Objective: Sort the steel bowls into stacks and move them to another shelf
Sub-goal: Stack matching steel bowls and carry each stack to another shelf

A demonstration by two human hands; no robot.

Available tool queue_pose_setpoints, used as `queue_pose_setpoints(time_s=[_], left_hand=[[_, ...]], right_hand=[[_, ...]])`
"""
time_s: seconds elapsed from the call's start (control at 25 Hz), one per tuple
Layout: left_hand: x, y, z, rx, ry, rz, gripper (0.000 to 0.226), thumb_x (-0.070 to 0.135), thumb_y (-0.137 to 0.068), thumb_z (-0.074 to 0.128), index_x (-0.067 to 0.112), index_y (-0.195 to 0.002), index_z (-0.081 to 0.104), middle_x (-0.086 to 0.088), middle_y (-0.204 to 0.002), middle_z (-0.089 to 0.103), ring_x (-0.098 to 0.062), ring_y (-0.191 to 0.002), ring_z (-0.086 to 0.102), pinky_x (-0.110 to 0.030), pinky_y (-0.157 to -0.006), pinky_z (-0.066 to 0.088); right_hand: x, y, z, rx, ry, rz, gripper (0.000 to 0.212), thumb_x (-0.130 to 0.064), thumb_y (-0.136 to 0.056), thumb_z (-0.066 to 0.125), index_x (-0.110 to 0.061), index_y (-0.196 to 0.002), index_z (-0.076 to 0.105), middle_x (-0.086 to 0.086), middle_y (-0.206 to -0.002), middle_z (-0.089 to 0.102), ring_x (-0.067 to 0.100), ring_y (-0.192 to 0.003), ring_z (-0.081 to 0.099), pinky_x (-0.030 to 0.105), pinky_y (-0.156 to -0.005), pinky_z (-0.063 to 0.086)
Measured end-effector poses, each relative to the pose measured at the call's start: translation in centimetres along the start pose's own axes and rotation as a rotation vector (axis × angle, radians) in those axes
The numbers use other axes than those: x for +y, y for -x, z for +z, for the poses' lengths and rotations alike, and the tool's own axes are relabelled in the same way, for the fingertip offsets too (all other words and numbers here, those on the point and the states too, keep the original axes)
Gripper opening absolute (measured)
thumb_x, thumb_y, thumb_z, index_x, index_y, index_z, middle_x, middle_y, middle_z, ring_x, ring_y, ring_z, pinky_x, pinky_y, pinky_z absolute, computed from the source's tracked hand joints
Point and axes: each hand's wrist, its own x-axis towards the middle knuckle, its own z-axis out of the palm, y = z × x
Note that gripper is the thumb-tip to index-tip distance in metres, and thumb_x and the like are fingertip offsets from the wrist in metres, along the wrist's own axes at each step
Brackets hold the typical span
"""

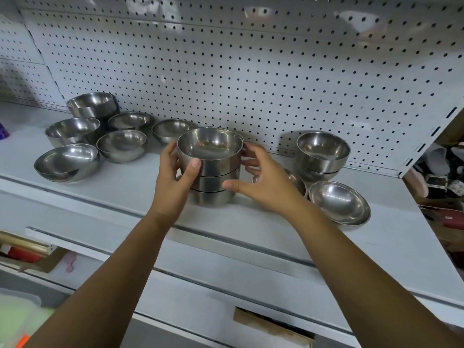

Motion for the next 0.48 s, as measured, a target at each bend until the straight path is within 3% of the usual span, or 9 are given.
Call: queue_pose_setpoints(time_s=[0.12, 0.24, 0.4, 0.48], left_hand=[[1.4, -1.2, -0.7, -0.048, -0.019, -0.010, 0.077, 0.062, -0.078, 0.071, 0.039, -0.144, 0.040, 0.011, -0.124, 0.062, -0.003, -0.114, 0.060, -0.024, -0.099, 0.049], [2.1, -1.9, -1.2, -0.107, 0.019, -0.078, 0.082, 0.053, -0.080, 0.081, 0.030, -0.149, 0.042, 0.022, -0.103, 0.067, 0.003, -0.103, 0.063, -0.019, -0.090, 0.051], [3.2, -2.9, -2.6, -0.248, 0.040, -0.159, 0.078, 0.043, -0.083, 0.081, 0.031, -0.150, 0.043, 0.015, -0.121, 0.070, -0.004, -0.117, 0.067, -0.026, -0.095, 0.053], [3.4, -3.4, -3.2, -0.286, 0.043, -0.177, 0.075, 0.045, -0.079, 0.076, 0.033, -0.147, 0.046, 0.017, -0.121, 0.072, 0.001, -0.114, 0.068, -0.025, -0.092, 0.052]], right_hand=[[-0.1, 0.1, 1.4, -0.046, -0.036, 0.008, 0.116, -0.044, -0.063, 0.095, -0.027, -0.155, 0.028, -0.019, -0.142, 0.043, 0.004, -0.131, 0.048, 0.026, -0.114, 0.040], [-0.1, -0.2, 2.4, -0.062, -0.029, 0.036, 0.127, -0.044, -0.061, 0.097, -0.034, -0.157, 0.015, -0.021, -0.145, 0.037, 0.003, -0.132, 0.043, 0.030, -0.114, 0.040], [-0.2, -0.7, 3.8, -0.072, -0.028, 0.060, 0.143, -0.034, -0.060, 0.100, -0.037, -0.158, -0.005, -0.022, -0.149, 0.033, 0.005, -0.136, 0.042, 0.027, -0.111, 0.041], [-0.1, -0.8, 4.4, -0.048, -0.006, 0.072, 0.150, -0.037, -0.059, 0.100, -0.042, -0.156, -0.014, -0.016, -0.158, 0.030, 0.010, -0.140, 0.040, 0.031, -0.114, 0.039]])
